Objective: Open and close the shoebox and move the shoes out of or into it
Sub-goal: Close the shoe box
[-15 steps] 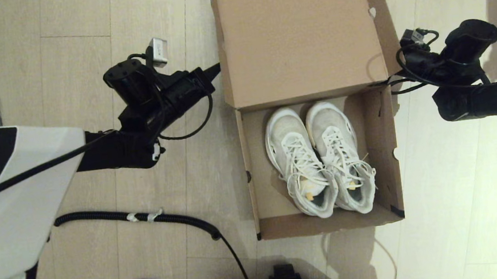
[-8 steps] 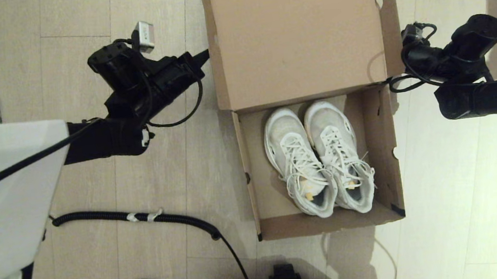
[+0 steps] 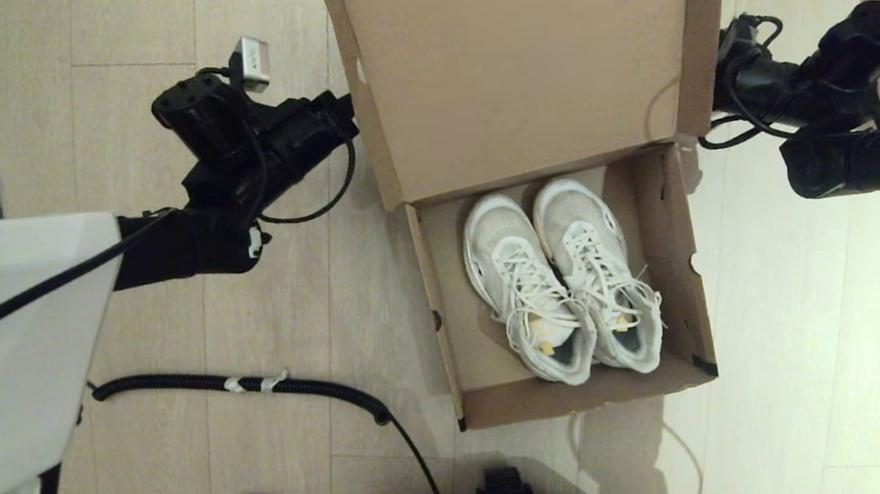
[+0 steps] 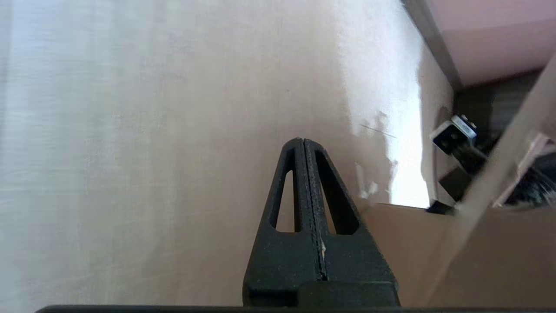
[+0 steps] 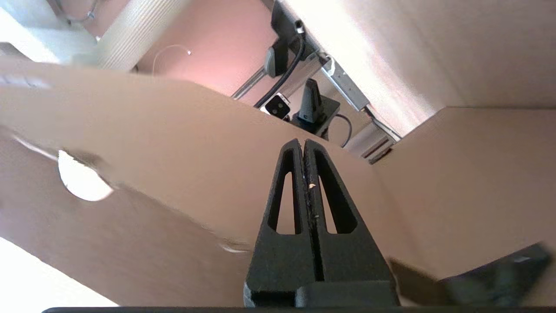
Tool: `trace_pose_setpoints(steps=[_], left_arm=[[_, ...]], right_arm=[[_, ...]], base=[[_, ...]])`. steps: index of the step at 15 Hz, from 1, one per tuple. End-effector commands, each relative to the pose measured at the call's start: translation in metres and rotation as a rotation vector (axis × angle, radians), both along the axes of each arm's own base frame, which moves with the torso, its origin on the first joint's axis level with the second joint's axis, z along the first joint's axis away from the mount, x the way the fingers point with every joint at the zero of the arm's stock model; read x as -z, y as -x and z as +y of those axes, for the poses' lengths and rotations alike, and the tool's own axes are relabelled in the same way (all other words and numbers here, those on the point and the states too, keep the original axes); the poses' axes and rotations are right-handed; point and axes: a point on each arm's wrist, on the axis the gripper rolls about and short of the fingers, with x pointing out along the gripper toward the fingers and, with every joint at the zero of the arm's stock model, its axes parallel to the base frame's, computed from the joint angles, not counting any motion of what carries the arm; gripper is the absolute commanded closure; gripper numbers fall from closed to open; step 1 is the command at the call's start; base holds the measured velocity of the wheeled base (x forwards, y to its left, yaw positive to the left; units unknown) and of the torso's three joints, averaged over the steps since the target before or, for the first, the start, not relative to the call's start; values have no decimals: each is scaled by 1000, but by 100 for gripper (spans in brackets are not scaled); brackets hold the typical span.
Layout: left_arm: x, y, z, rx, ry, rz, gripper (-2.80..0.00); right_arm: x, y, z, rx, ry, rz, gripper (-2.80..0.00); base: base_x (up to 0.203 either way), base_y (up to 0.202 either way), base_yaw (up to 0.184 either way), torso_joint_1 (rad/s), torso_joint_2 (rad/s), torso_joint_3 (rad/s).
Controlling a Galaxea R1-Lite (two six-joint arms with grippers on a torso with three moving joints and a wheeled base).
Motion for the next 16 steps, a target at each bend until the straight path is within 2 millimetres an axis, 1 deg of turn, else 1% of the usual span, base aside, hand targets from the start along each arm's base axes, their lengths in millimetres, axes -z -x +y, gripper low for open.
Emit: trace_pose_setpoints(steps=[1,5,7,9,12,16], left_arm=[[-3,3,-2,17,0,-8,0],[-19,18,-15,60,10,-40,0],[-35,31,-20,100,50,-38,0],[-49,43,-21,126,80,-44,0],[-70,60,-18,140,101,-81,0],[-94,84,-18,172,130,-121,0]], right_arm=[[-11,7,0,-9,4,-17,0],[-34,24,2,-28,17,-53,0],[-43,31,2,-36,16,-58,0],[-50,37,3,-36,18,-72,0],[-62,46,4,-40,15,-85,0],[-84,68,2,-40,12,-112,0]], base=[[0,0,0,0,0,0],[0,0,0,0,0,0],[0,0,0,0,0,0],[0,0,0,0,0,0],[0,0,0,0,0,0],[0,0,0,0,0,0]])
